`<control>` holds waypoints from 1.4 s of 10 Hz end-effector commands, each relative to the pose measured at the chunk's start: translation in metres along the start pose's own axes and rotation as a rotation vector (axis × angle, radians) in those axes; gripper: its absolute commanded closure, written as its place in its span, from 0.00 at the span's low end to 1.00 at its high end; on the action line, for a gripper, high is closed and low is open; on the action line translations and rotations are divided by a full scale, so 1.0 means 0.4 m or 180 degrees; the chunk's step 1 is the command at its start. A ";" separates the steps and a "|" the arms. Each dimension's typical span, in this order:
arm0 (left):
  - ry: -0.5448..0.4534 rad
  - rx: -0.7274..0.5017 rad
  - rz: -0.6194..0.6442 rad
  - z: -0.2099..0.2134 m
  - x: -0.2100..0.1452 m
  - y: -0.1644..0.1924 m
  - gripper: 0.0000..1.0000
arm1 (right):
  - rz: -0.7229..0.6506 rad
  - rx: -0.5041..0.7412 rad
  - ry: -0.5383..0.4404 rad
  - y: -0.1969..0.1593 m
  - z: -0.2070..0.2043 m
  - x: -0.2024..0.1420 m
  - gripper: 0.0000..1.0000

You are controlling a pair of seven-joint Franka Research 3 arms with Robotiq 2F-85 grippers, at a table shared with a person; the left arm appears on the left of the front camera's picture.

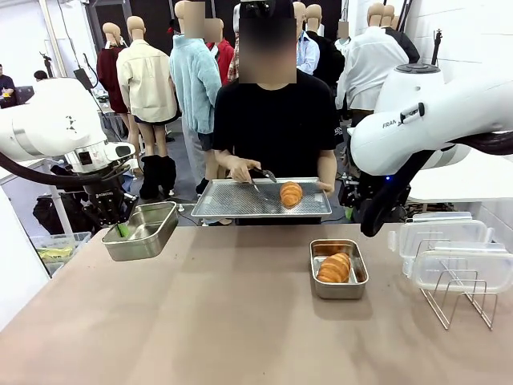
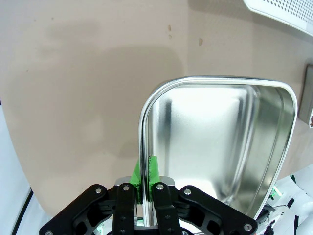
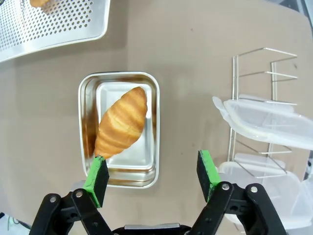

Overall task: Place the bread in airtight containers.
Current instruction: Once an object is inside an Airtight Container , place the container in the center of the table.

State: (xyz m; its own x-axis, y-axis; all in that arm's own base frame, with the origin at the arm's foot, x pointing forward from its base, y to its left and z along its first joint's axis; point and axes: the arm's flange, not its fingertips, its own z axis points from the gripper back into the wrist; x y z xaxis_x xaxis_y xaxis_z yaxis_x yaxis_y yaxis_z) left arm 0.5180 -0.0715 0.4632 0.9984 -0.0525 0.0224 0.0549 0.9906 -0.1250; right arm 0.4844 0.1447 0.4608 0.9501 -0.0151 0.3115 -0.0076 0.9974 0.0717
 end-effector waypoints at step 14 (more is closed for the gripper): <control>-0.0023 -0.0002 0.0007 0.009 0.000 0.003 1.00 | -0.0023 0.0023 -0.0011 -0.003 -0.006 -0.007 0.10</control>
State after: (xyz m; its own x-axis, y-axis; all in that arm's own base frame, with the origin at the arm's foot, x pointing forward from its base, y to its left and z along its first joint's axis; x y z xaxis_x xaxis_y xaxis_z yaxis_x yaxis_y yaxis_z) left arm 0.5180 -0.0715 0.4632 0.9984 -0.0525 0.0224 0.0549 0.9906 -0.1250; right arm 0.4842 0.1445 0.4602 0.9505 -0.0152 0.3104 -0.0073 0.9974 0.0713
